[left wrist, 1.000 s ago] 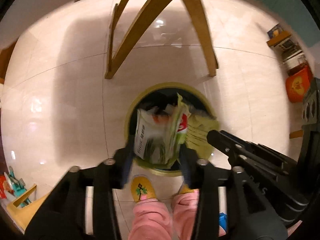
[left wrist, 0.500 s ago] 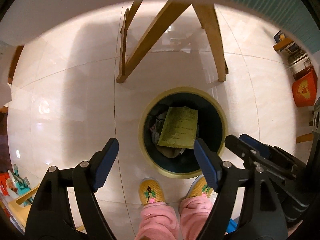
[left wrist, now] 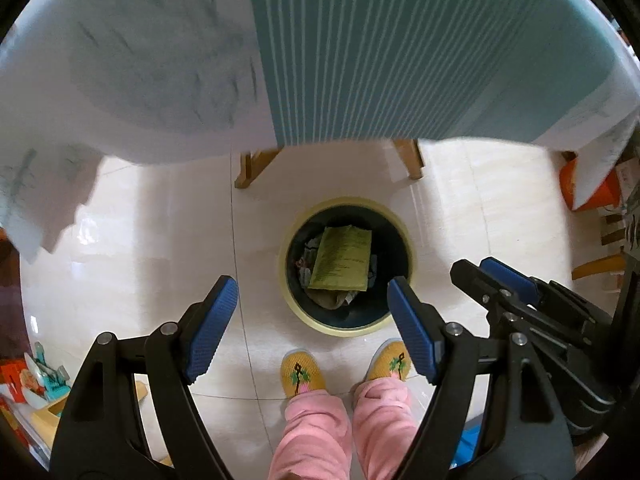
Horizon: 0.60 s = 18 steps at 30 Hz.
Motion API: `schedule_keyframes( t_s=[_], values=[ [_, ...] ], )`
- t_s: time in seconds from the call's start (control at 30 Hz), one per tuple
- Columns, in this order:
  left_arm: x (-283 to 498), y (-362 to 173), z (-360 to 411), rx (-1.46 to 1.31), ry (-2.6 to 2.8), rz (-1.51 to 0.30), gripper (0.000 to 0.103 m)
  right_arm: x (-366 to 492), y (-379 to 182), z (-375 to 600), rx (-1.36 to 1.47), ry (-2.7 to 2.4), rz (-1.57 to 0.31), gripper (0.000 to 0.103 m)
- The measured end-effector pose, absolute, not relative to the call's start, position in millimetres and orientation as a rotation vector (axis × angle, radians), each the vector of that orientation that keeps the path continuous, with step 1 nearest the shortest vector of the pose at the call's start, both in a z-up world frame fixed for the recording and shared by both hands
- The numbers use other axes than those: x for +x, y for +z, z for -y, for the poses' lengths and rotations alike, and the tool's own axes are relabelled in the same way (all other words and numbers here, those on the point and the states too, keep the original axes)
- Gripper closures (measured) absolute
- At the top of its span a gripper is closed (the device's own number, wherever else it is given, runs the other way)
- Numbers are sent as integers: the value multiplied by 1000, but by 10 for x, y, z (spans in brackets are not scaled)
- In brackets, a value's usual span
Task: Collect trash
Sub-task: 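Raise both open tools back toward the remaining trash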
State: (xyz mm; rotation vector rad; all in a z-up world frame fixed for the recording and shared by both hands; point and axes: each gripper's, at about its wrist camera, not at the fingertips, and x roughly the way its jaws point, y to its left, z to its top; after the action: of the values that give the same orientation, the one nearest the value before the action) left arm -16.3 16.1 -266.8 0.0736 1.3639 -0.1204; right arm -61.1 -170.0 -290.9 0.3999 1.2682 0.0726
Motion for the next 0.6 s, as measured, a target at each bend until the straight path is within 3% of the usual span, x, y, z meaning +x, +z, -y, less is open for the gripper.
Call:
schedule_keyframes(
  t_s=[0.6],
  values=[
    [-204,-478,-246,124,-333,-1146,28,-847,-643,1495,349,24,-1023,68]
  ],
)
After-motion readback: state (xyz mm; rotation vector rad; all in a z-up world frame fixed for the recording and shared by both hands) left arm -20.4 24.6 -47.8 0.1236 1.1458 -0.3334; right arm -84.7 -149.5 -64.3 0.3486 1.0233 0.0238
